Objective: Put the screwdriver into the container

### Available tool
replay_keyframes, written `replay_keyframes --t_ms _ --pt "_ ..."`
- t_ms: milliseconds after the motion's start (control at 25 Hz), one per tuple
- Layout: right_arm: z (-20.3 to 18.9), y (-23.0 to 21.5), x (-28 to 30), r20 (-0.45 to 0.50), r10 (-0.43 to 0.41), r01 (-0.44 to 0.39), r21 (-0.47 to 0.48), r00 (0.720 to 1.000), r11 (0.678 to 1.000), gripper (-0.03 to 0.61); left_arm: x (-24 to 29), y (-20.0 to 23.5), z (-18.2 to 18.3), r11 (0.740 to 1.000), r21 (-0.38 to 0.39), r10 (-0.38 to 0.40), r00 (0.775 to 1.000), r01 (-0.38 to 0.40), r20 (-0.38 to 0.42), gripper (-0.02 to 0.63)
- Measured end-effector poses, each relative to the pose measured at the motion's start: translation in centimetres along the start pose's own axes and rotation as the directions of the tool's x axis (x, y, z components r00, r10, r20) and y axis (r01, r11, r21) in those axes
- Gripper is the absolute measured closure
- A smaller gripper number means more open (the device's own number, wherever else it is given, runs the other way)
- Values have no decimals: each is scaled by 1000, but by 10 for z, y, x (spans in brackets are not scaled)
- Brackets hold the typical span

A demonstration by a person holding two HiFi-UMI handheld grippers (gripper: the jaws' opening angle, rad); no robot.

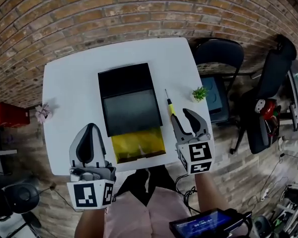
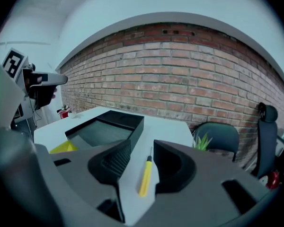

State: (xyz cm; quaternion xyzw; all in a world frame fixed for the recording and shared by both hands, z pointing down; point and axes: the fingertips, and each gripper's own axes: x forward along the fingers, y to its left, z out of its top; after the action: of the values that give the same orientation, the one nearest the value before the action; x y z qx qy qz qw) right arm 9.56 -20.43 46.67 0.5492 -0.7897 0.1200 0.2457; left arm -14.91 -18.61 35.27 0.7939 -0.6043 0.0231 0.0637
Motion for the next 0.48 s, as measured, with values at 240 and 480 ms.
replay_keyframes --t_ms 240,480 --pt "-65 -6 38 -120 18 -13 44 993 999 420 14 -1 -29 1000 20 13 997 -11 -80 601" --pt "-107 -5 57 -210 41 -29 57 977 998 420 18 0 -50 999 22 32 991 -29 -133 601"
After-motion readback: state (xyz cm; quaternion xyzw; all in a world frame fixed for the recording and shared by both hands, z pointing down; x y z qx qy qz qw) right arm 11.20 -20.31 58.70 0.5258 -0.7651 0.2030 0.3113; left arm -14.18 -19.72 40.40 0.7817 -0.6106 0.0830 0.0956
